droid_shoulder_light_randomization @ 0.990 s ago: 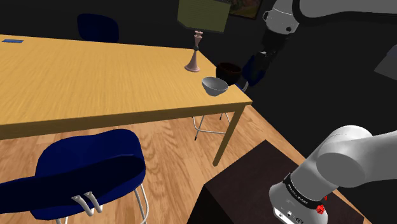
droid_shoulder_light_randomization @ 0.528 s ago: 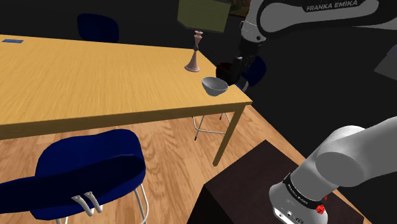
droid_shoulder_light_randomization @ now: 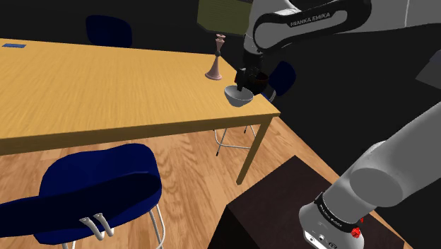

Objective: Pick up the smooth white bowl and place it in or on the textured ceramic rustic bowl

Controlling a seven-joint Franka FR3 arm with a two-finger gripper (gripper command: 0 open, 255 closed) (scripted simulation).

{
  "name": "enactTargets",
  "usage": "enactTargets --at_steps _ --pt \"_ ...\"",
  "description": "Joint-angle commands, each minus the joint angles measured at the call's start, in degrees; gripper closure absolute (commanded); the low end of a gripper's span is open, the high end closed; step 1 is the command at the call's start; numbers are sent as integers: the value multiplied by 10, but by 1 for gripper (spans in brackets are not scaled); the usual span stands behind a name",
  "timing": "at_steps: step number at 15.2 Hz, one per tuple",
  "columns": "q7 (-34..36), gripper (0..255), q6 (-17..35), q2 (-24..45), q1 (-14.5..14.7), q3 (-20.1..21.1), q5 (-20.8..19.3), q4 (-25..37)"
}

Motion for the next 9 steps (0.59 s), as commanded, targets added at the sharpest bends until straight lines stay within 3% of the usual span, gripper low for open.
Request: enactTargets --at_steps 1,6,9 --pt "7 0 17 46 -2 1 -10 28" --pt "21 0 40 158 -2 0 -33 115" --pt "23 0 60 169 -3 -2 -37 106"
